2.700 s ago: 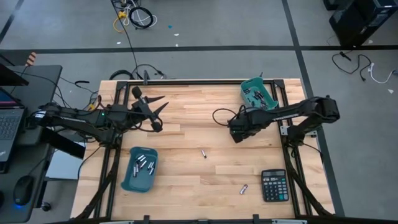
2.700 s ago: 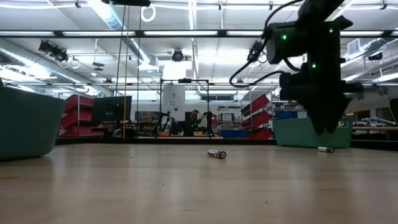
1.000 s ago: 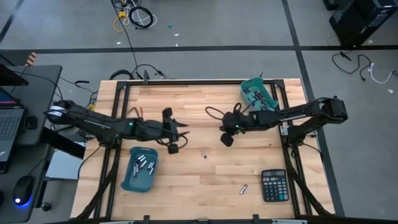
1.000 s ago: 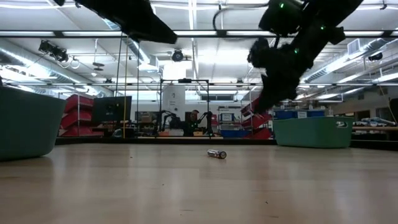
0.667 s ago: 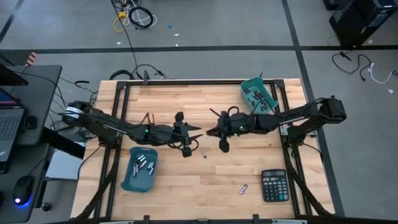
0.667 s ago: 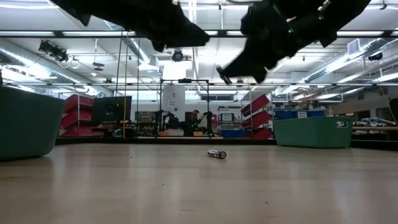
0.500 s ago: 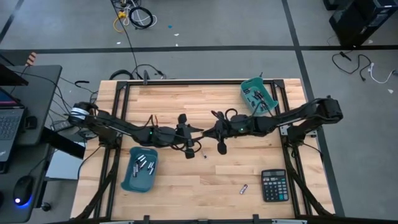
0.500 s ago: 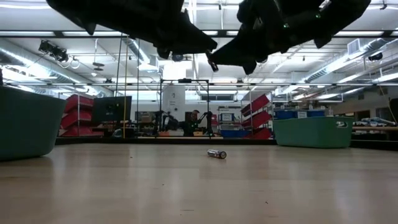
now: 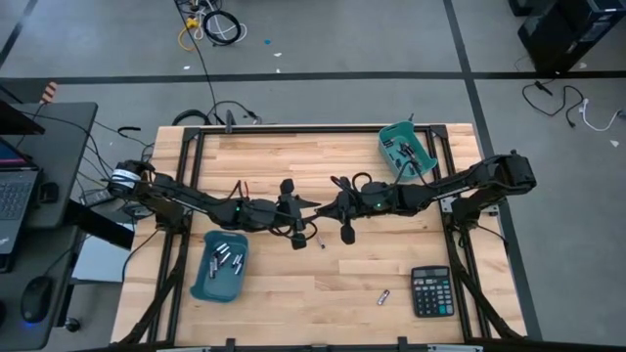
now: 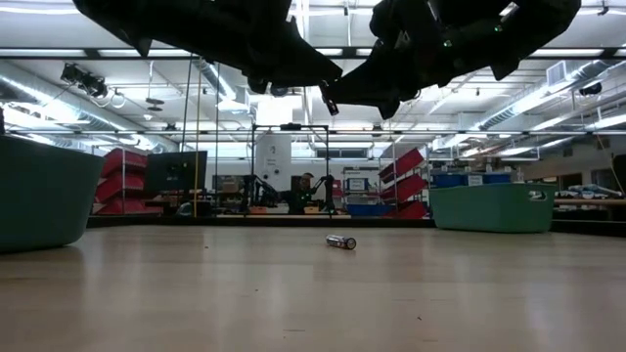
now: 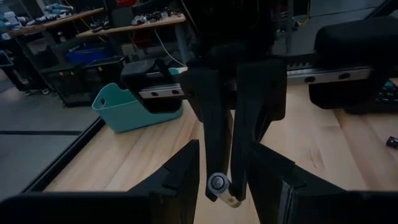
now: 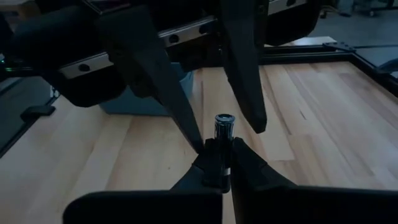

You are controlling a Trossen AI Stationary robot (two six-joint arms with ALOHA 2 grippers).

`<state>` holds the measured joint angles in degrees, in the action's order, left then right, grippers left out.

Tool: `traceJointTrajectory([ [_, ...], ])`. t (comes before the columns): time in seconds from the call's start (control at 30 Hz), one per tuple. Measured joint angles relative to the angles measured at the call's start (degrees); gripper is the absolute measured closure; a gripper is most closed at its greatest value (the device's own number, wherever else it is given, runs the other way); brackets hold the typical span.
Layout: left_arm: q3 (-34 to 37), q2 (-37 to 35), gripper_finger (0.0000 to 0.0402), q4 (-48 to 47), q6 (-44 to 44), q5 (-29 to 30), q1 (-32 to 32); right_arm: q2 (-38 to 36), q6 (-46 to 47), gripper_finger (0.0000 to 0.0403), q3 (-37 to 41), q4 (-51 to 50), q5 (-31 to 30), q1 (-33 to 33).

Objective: Sort batteries
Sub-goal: Put the silver battery into the blue bin

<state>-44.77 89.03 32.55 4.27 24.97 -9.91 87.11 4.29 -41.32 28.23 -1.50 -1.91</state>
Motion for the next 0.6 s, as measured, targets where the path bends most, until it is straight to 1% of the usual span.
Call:
traceJointTrajectory([
  [0.17, 0.0, 0.0, 0.0277, -0.1, 0.0, -0.3, 0.0, 0.0, -0.2, 0.0402, 0.0, 0.2, 0.0, 0.0],
  [0.27, 0.0, 0.0, 0.0286, -0.1, 0.1, -1.0, 0.0, 0.0, -0.5, 0.0402, 0.0, 0.9, 0.0, 0.0],
  [0.4, 0.0, -0.1, 0.0318, -0.2, 0.5, -1.1, -0.3, 0.0, -1.5, 0.0402, 0.1, 1.8, 0.2, -0.4],
  [0.6, 0.0, -0.2, 0.0382, 1.3, 4.4, -0.9, -1.1, 0.0, -1.6, 0.0402, 0.1, 3.0, 0.5, -0.7],
])
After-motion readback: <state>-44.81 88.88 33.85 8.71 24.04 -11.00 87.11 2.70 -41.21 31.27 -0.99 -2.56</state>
